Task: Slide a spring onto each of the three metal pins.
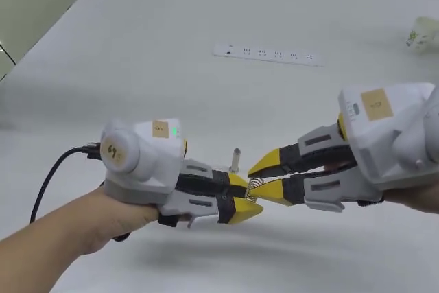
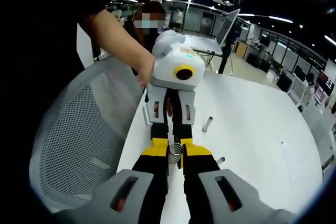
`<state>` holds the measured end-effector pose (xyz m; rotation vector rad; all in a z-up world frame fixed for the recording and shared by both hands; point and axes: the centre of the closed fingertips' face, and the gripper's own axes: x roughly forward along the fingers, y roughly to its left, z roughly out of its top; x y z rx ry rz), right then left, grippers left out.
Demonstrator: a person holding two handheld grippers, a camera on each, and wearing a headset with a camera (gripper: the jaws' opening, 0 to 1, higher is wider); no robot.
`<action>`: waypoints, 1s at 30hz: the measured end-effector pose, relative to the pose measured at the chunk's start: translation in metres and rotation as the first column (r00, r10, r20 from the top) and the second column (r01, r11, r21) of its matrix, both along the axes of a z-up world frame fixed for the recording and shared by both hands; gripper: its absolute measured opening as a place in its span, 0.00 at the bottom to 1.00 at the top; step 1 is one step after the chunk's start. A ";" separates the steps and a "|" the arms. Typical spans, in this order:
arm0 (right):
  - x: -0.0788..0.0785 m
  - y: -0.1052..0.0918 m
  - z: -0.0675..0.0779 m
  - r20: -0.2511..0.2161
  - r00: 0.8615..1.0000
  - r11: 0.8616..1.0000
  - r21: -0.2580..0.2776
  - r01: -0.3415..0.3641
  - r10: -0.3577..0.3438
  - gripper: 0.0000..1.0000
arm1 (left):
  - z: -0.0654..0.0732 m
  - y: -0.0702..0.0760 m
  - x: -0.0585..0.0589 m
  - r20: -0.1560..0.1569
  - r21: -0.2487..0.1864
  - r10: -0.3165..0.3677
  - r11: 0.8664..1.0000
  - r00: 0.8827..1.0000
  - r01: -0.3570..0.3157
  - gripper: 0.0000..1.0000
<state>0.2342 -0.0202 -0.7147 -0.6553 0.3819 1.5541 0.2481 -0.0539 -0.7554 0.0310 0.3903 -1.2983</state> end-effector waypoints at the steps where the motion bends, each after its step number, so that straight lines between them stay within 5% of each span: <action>1: 0.000 0.000 0.000 0.006 1.000 1.000 -0.005 -0.003 0.003 0.07 | 0.000 0.000 0.000 -0.002 -0.001 0.002 1.000 1.000 -0.002 0.05; 20: 0.002 0.000 -0.001 0.029 1.000 1.000 -0.022 0.000 0.001 0.07 | 0.003 0.005 0.005 0.011 0.003 0.044 0.999 0.999 -0.044 0.19; 30: 0.006 0.000 0.000 0.041 0.999 1.000 -0.014 0.015 -0.014 0.07 | -0.001 0.021 0.006 0.006 0.020 0.082 0.996 0.997 -0.083 0.26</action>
